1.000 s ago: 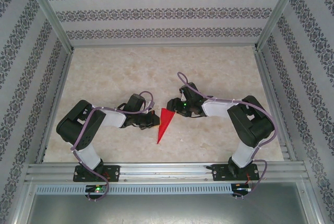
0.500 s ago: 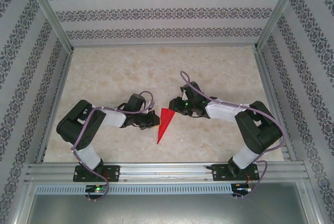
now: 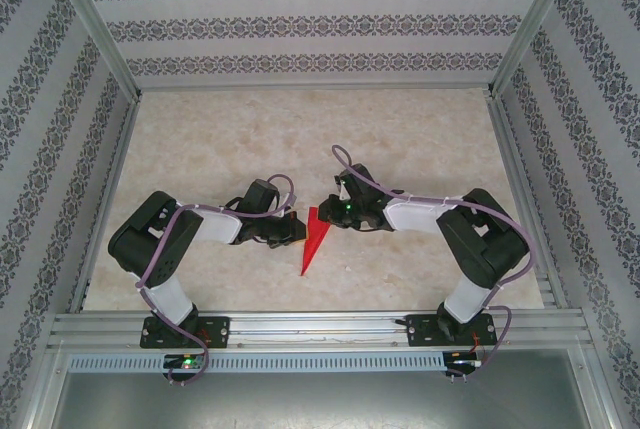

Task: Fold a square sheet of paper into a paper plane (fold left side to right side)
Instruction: Fold the wing for the fifth time at the center of the table.

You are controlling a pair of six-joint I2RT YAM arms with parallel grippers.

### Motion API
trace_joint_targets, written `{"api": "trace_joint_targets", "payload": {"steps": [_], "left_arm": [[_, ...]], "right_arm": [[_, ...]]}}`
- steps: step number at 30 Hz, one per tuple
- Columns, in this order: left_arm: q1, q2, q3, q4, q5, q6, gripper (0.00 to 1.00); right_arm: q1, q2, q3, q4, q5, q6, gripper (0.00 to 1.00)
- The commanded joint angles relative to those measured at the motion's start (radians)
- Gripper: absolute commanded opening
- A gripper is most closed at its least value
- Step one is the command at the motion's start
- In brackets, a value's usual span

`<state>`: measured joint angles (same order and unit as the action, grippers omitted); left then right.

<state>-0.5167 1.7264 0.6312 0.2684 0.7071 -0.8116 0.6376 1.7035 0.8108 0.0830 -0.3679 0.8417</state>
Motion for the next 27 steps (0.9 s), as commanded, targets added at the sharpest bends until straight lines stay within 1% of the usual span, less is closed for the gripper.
{"api": "trace_joint_targets", "payload": {"steps": [1,27], "left_arm": [[-0.023,0.086,0.005,-0.026,-0.139,0.034,0.00],[-0.024,0.110,0.016,-0.024,-0.132,0.032,0.00]], "right_arm": [[0.001,0.023,0.007,0.008,0.004,0.004,0.17],[-0.019,0.054,-0.005,-0.035,0.034,-0.003,0.18]]}}
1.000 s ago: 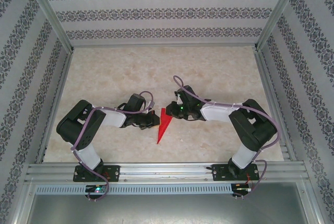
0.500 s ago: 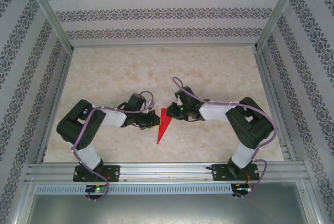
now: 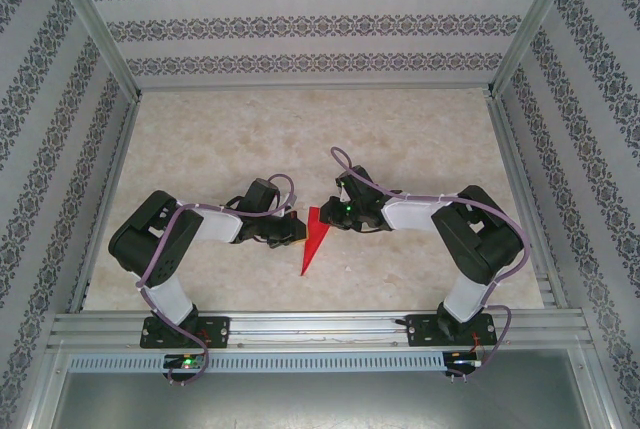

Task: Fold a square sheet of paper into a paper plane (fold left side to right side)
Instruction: Fold the wing for the fifth time at the center of the table.

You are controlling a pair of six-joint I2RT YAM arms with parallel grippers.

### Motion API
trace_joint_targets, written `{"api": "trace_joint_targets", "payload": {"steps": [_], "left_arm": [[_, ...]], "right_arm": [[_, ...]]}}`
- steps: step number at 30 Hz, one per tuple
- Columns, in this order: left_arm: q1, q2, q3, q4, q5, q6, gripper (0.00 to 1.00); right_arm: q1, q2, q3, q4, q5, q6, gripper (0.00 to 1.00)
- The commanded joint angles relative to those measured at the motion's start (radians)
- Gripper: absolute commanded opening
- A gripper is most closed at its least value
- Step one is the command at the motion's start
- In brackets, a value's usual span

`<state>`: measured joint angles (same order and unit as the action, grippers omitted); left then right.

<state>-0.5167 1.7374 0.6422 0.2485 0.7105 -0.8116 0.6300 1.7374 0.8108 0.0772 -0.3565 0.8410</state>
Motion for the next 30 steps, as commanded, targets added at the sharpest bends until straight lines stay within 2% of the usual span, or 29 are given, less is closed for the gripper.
{"api": "trace_joint_targets", "payload": {"steps": [1,13,20,27,30], "left_arm": [[-0.024,0.101,0.002,-0.005,-0.135,0.031,0.00],[-0.025,0.097,-0.001,0.002,-0.134,0.030,0.00],[-0.025,0.067,-0.013,0.032,-0.115,0.021,0.00],[-0.001,-0.056,0.021,-0.044,-0.106,0.052,0.14],[0.023,-0.128,0.047,-0.136,-0.117,0.093,0.18]], "right_arm": [[-0.013,0.022,-0.005,-0.031,0.023,-0.002,0.18],[-0.016,0.046,-0.017,-0.041,0.025,-0.001,0.18],[-0.024,0.064,-0.047,-0.068,0.028,-0.010,0.13],[-0.033,0.089,-0.083,-0.077,0.040,-0.019,0.00],[-0.036,0.089,-0.097,-0.073,0.045,-0.016,0.00]]}}
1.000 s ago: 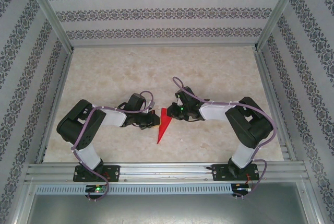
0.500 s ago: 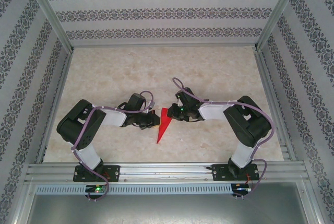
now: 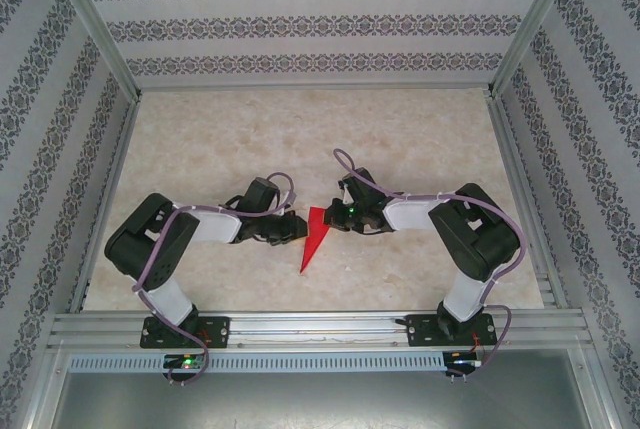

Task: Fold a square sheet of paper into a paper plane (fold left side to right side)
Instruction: Fold the wing for the fifth time at the center of the table.

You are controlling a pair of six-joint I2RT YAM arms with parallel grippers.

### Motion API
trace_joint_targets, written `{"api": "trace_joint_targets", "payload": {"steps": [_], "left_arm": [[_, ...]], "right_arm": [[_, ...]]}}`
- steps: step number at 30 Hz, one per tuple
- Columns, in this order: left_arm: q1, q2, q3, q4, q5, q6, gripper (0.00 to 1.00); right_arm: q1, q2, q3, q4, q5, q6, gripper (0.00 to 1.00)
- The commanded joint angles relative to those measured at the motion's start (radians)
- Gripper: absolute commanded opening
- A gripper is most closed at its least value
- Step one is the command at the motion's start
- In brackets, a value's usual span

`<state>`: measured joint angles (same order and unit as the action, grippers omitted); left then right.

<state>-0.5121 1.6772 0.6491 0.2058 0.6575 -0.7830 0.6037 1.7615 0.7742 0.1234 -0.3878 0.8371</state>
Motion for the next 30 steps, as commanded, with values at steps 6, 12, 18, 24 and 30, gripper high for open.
{"api": "trace_joint_targets", "payload": {"steps": [6,12,18,24,30], "left_arm": [[0.040,-0.238,0.071,-0.276,-0.077,0.147,0.15],[0.005,-0.298,0.072,-0.280,0.074,0.108,0.06],[-0.062,-0.204,0.112,-0.276,0.148,0.095,0.04],[-0.072,-0.112,0.119,-0.242,0.163,0.096,0.03],[-0.083,-0.052,0.107,-0.219,0.175,0.093,0.03]], "right_arm": [[-0.011,0.058,-0.066,-0.113,0.078,-0.013,0.00],[-0.009,0.059,-0.061,-0.111,0.080,-0.012,0.00],[-0.007,0.067,-0.058,-0.114,0.078,-0.013,0.00],[-0.006,0.066,-0.055,-0.116,0.077,-0.016,0.00],[-0.004,0.065,-0.055,-0.122,0.078,-0.017,0.00]]}}
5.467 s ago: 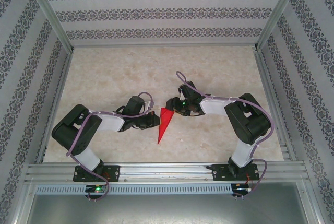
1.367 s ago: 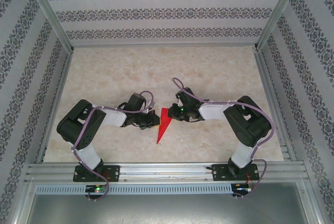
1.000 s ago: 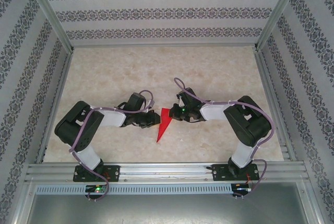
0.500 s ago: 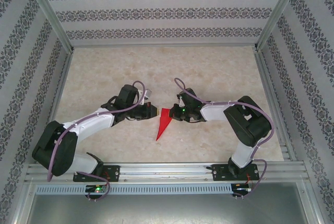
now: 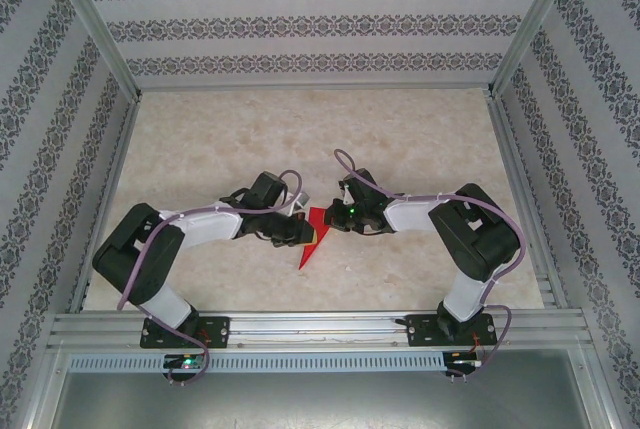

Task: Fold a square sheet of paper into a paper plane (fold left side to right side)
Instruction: Fold the wing for the fifth time at the center of the table.

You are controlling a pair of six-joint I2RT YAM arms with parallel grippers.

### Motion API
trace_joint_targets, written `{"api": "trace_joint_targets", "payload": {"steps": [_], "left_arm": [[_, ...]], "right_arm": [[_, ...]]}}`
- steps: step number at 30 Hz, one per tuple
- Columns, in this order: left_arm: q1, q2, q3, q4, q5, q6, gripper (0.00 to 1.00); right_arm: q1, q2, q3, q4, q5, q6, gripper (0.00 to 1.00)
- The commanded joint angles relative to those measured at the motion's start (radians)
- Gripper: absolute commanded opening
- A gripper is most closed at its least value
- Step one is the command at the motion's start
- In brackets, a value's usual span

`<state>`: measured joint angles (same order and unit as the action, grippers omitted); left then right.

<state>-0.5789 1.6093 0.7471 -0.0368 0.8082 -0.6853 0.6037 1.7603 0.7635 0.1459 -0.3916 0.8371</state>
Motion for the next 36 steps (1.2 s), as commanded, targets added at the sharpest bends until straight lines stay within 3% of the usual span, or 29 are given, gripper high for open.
{"api": "trace_joint_targets", "payload": {"steps": [1,36], "left_arm": [[-0.018,0.022,0.005,0.026,0.022,-0.005,0.03],[-0.039,0.116,-0.066,0.039,-0.067,0.014,0.02]], "right_arm": [[-0.004,0.067,-0.044,-0.144,0.082,-0.017,0.00],[0.006,0.043,-0.002,-0.174,0.076,-0.038,0.00]]}}
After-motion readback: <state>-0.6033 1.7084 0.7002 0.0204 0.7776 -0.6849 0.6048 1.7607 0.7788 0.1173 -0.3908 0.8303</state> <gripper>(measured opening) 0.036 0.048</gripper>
